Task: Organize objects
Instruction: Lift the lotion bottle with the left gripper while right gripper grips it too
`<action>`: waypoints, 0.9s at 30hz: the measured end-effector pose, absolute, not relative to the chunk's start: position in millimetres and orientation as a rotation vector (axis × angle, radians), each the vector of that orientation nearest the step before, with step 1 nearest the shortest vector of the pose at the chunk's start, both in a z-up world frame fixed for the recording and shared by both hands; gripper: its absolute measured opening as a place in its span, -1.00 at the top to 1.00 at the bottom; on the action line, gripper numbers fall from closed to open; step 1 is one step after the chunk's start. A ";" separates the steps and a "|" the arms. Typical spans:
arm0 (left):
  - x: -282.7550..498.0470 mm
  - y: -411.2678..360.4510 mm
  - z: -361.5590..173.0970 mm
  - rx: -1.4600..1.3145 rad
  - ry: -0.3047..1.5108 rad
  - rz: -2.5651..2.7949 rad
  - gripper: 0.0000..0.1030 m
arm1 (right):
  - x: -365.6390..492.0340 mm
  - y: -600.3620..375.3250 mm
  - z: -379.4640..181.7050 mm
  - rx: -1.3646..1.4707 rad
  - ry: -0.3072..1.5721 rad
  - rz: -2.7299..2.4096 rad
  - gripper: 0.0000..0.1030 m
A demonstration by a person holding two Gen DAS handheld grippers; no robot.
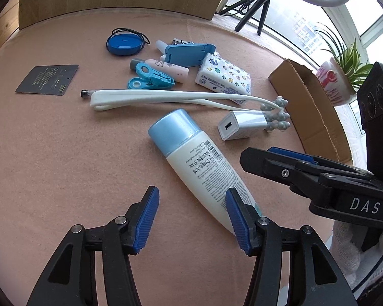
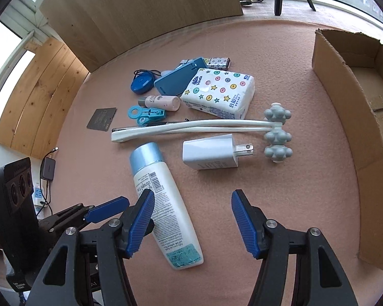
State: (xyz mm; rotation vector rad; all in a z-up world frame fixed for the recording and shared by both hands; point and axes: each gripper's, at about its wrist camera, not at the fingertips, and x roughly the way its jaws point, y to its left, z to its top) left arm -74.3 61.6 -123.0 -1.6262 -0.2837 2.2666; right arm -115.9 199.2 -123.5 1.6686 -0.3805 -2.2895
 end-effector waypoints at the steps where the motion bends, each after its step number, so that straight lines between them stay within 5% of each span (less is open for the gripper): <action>1: -75.1 62.2 -123.0 -1.625 -0.289 2.270 -0.13 | -118.0 196.8 -125.9 1.674 -0.378 -2.276 -0.15; 13: -80.3 68.9 -132.3 -1.623 -0.402 2.246 -0.11 | -128.5 184.8 -142.6 1.705 -0.366 -2.154 -0.12; 22: -77.5 77.3 -137.7 -1.622 -0.429 2.227 -0.07 | -127.9 179.0 -146.6 1.694 -0.390 -2.058 0.29; 27: -72.9 80.3 -134.2 -1.624 -0.423 2.232 -0.05 | -126.0 179.0 -146.3 1.694 -0.399 -2.054 0.31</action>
